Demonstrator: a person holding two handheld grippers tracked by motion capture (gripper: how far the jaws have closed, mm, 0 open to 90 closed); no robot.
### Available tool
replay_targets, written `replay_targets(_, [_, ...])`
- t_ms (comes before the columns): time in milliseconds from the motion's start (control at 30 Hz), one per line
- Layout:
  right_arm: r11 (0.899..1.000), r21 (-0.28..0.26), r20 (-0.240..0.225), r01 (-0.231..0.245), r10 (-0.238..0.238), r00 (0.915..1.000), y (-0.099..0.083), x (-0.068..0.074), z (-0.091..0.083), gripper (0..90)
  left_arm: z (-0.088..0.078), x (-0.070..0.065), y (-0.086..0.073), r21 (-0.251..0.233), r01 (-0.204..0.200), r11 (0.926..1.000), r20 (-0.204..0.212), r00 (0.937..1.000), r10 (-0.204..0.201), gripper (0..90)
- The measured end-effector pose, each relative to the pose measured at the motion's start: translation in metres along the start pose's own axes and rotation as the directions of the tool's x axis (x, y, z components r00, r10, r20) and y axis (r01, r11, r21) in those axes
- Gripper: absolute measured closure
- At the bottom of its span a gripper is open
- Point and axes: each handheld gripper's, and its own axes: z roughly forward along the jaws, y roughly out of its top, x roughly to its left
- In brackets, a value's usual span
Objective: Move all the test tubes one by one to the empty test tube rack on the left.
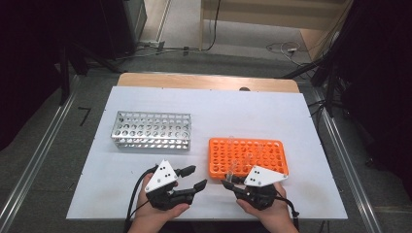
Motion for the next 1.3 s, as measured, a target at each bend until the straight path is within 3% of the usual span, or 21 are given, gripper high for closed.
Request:
replay_targets(233, [0.999, 0.021, 0.001, 0.048, -0.048, 0.9989, 0.003, 0.012, 0.008, 73.7, 0.005, -0.007, 0.002, -0.003, -0.003, 1.0, 0.054, 0.9985, 0.003, 51.4])
replay_targets(500, [0.995, 0.037, -0.014, 0.092, -0.091, 0.9957, 0.004, 0.022, 0.015, 73.7, 0.012, -0.013, 0.002, 0.009, -0.016, 0.9998, 0.083, 0.9964, 0.016, 56.8])
replay_targets(933, [0.991, 0.031, -0.034, 0.134, -0.133, 0.9906, 0.006, 0.031, 0.016, 73.7, 0.021, -0.022, 0.0, 0.033, -0.035, 0.9988, 0.094, 0.9951, 0.032, 65.2])
replay_targets(1300, [0.989, 0.036, -0.038, 0.142, -0.141, 0.9894, 0.007, 0.033, 0.017, 73.8, 0.022, -0.024, -0.001, 0.039, -0.053, 0.9979, 0.099, 0.9939, 0.049, 73.2])
